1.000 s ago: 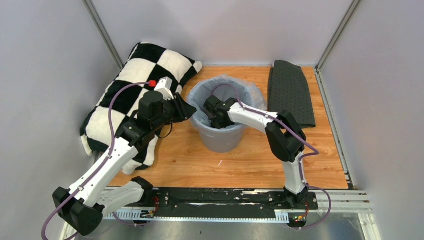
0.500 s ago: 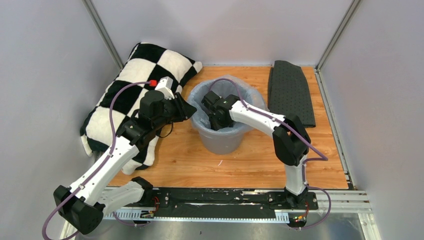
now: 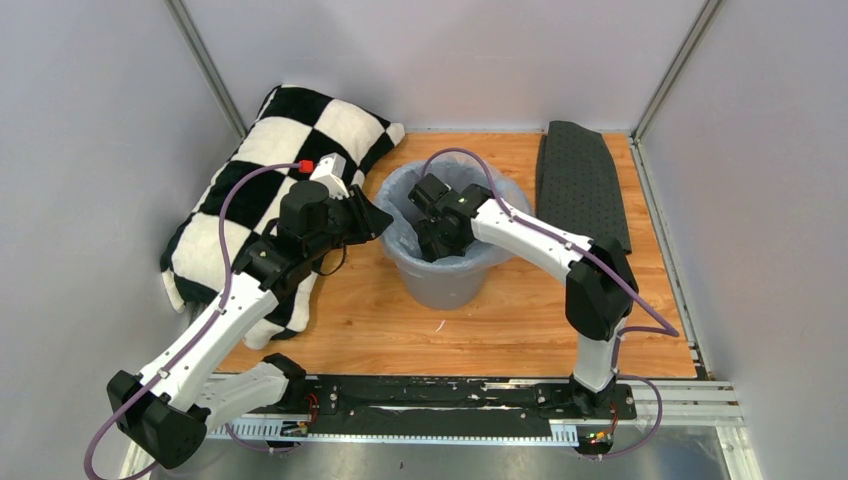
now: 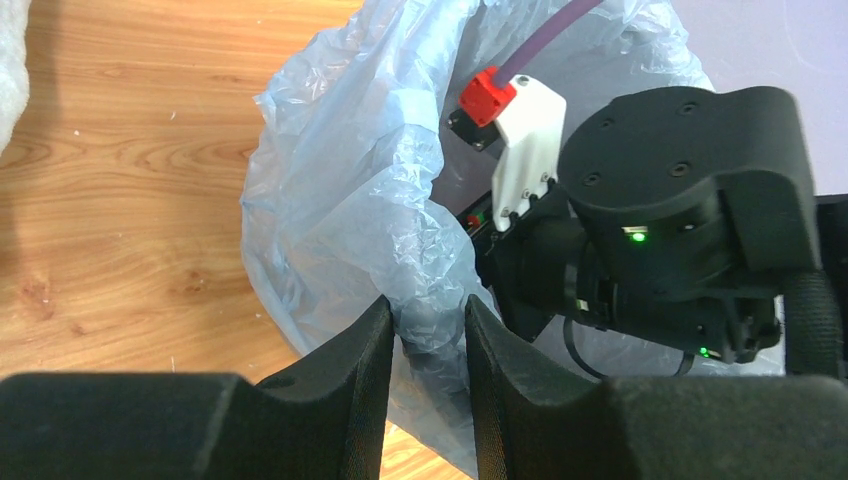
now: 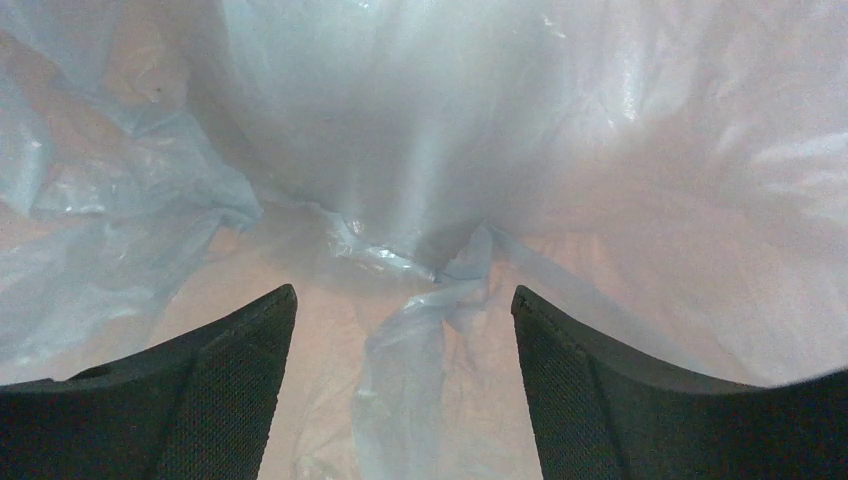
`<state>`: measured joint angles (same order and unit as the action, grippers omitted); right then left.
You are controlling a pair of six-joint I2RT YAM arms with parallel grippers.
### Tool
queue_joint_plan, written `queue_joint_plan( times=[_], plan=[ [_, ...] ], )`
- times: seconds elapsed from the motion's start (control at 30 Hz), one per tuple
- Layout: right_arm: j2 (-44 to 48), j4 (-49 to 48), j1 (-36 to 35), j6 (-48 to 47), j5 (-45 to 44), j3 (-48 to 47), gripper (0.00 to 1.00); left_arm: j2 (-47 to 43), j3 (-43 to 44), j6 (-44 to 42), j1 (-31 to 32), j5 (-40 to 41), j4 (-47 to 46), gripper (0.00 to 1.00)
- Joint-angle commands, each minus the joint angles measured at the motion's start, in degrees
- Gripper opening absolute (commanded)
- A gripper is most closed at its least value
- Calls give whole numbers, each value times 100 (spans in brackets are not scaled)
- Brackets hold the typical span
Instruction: Put the trash bags into the trash bin
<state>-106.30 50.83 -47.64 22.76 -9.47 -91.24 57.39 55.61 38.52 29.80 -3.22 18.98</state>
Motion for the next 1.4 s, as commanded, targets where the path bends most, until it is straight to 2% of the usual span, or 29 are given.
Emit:
queue_joint_plan(
  times=[0.0, 0.43, 0.73, 0.97, 1.2, 1.3, 1.37],
  plan=[
    [301, 219, -105, 21, -11, -122, 80, 46, 73, -117, 26, 95, 300, 33],
    [791, 376, -171, -62, 156, -541, 80, 33, 41, -108, 34, 103, 299, 33],
    [1313, 380, -176, -131, 363, -880, 84, 10, 37, -108, 34, 120, 307, 33],
    [1940, 323, -171, -111, 6, -1029, 84, 25, 26, -108, 34, 142, 312, 33],
    [3364, 138, -19, 92, -1197, -319, 81, 34, 28, -134, 33, 139, 320, 33],
    [4044, 114, 525, 313, -1298, 350, 78, 22, 28, -143, 34, 144, 325, 33],
    [4500, 10, 1177, 429, -831, 912, 74, 35, 28, -141, 34, 130, 330, 33]
  ],
)
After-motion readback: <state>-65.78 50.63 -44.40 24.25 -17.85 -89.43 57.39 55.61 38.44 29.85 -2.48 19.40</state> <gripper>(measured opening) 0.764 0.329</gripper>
